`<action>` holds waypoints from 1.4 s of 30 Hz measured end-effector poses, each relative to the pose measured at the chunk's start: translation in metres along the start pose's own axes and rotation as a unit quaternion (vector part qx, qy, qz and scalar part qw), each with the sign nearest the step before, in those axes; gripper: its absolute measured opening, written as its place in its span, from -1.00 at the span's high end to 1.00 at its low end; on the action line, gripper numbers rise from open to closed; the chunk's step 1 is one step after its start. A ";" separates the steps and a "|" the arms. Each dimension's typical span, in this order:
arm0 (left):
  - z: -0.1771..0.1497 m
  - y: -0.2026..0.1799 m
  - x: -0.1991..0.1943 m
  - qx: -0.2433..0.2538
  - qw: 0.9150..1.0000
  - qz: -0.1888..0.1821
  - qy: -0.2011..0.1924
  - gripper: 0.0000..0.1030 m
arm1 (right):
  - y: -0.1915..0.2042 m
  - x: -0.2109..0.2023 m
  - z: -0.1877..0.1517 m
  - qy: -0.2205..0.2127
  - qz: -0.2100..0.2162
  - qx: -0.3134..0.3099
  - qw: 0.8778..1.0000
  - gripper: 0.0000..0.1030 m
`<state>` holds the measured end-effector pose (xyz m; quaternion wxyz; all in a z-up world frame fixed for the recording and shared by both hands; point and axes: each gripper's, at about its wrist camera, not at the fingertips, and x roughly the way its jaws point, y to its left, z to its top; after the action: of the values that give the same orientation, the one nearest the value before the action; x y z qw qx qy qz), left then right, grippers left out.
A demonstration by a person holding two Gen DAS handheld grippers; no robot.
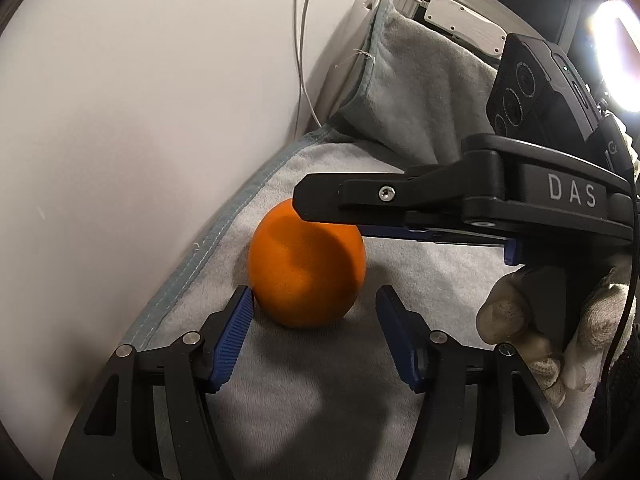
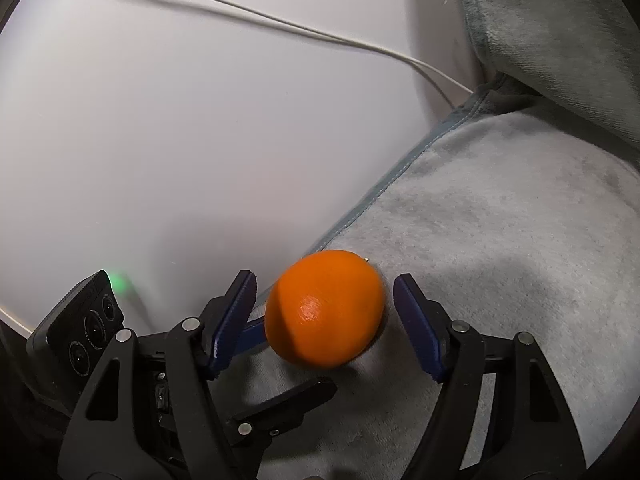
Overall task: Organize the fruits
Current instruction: 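Approach the mandarin with the left gripper and close on it, then lift the mandarin with the left gripper and carry it to the plate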
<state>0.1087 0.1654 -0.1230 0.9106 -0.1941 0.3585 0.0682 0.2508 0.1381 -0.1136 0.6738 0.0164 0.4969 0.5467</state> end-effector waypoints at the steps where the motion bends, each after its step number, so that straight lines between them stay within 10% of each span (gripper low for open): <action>1: 0.000 0.000 0.001 -0.002 1.000 -0.001 0.001 -0.22 | 0.000 0.001 0.001 0.001 0.001 0.000 1.000 -0.44; 42: -0.004 -0.031 -0.014 0.030 0.999 -0.010 -0.015 -0.09 | -0.002 -0.036 -0.032 -0.032 0.012 0.018 0.999 -0.25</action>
<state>0.1043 0.1355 -0.1065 0.9220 -0.1691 0.3445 0.0512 0.2338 0.0936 -0.1071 0.6820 0.0522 0.4847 0.5451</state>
